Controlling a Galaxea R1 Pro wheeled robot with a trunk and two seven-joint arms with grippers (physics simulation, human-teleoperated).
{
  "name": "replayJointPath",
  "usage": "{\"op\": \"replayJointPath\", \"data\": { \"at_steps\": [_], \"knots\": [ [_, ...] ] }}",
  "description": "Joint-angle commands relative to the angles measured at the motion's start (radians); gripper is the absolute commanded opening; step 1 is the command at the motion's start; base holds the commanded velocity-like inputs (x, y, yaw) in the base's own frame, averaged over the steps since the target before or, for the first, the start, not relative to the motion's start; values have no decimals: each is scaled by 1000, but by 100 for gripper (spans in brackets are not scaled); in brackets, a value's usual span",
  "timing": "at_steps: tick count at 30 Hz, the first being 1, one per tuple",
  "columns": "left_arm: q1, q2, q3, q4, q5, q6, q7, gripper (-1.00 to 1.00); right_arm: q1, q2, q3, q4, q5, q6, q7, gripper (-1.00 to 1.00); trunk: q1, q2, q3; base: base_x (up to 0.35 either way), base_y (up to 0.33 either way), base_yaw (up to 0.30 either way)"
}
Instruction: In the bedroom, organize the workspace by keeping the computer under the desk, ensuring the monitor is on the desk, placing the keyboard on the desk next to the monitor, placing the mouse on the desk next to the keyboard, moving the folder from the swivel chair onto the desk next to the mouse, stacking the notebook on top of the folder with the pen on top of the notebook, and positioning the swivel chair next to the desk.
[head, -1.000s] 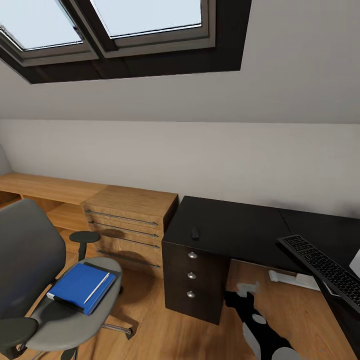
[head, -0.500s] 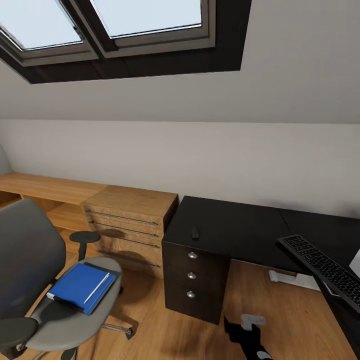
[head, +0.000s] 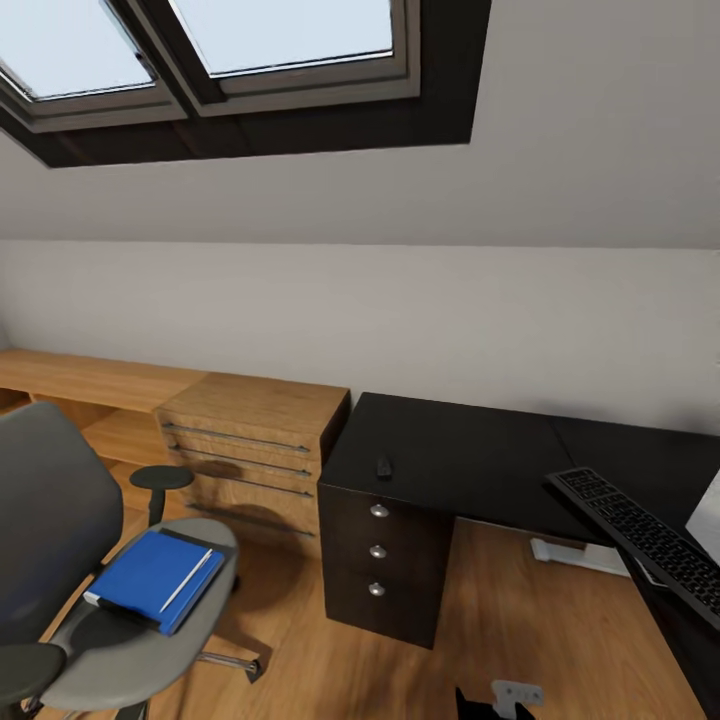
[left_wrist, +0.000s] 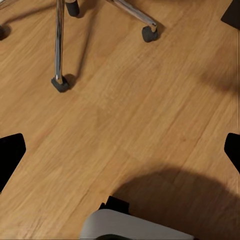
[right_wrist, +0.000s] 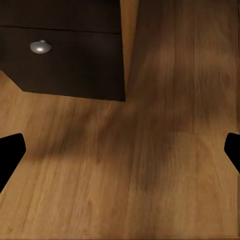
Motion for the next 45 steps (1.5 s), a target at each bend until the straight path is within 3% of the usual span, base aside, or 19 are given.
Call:
{"op": "replayJointPath", "data": {
  "at_steps": [1, 9, 24, 33, 45],
  "knots": [
    [1, -1, 4, 0, -2, 0, 0, 100, 0, 1, -7, 2, 5, -6, -1, 100, 0, -1, 0, 0, 0, -180],
    [1, 0, 4, 10, 27, 1, -43, 100, 11, 6, -7, 3, 6, -35, 0, 100, 0, -1, 7, 0, 0, -201],
    [1, 14, 4, 12, 36, 1, -58, 100, 14, 4, -7, 3, 6, -47, 0, 100, 0, -1, 20, 0, 0, -236],
    [1, 16, 4, 12, 35, 1, -59, 100, 23, -1, -7, 3, 7, -47, 4, 100, 0, -1, 22, 0, 0, -56],
    [1, 16, 3, 12, 35, 1, -60, 100, 37, 20, -6, 3, 8, -47, 9, 100, 0, -1, 22, 0, 0, -42]
  ]
}}
